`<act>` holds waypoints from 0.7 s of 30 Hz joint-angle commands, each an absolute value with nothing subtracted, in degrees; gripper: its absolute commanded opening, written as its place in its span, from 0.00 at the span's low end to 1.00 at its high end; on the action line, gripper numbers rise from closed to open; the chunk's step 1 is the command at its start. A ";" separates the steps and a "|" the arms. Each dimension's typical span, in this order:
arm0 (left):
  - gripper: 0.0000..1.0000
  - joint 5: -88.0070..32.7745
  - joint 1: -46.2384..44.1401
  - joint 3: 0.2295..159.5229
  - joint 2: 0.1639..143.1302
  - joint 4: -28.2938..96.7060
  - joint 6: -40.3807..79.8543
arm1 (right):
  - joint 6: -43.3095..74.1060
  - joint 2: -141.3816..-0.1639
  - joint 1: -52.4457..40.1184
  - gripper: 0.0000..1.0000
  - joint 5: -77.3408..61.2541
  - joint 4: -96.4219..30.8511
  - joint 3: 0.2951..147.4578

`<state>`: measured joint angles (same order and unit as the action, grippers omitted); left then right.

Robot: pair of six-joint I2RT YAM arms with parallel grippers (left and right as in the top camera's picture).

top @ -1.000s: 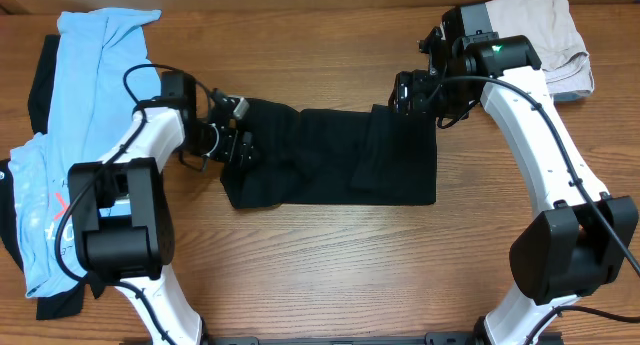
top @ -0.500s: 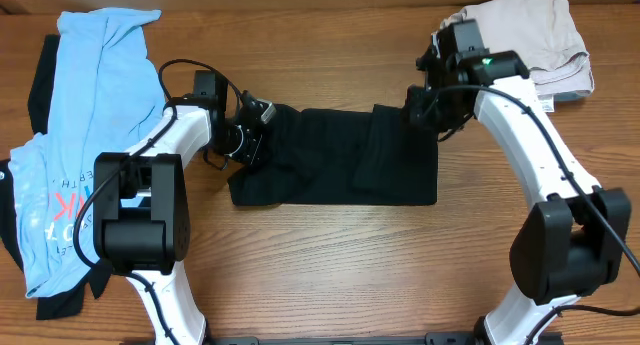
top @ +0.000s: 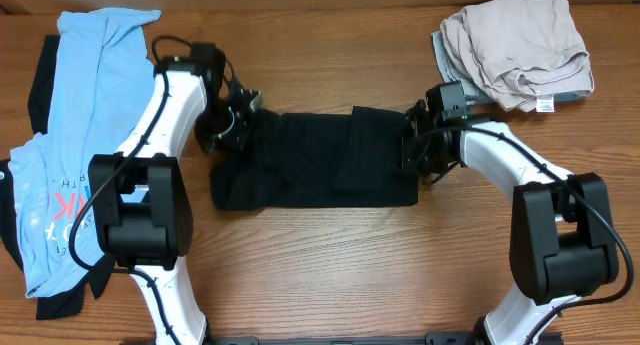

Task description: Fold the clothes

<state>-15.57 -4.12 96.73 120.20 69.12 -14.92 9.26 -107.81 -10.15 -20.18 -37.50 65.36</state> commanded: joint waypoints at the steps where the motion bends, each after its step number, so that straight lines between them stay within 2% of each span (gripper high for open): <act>1: 0.04 -14.61 -6.37 103.79 120.49 72.82 -14.11 | 10.61 -107.50 -10.00 0.04 -21.12 -34.00 61.71; 10: 0.04 -14.85 -17.04 117.97 120.49 81.28 -10.15 | 12.05 -107.50 -10.00 0.04 -21.10 -31.51 59.83; 17: 0.04 -14.87 -25.87 118.45 120.90 77.71 -5.39 | 12.12 -107.50 -10.00 0.04 -21.15 -31.55 59.83; 21: 0.04 -15.09 -29.69 118.17 122.04 73.38 1.93 | 12.29 -107.50 -10.00 0.04 -21.15 -31.55 59.83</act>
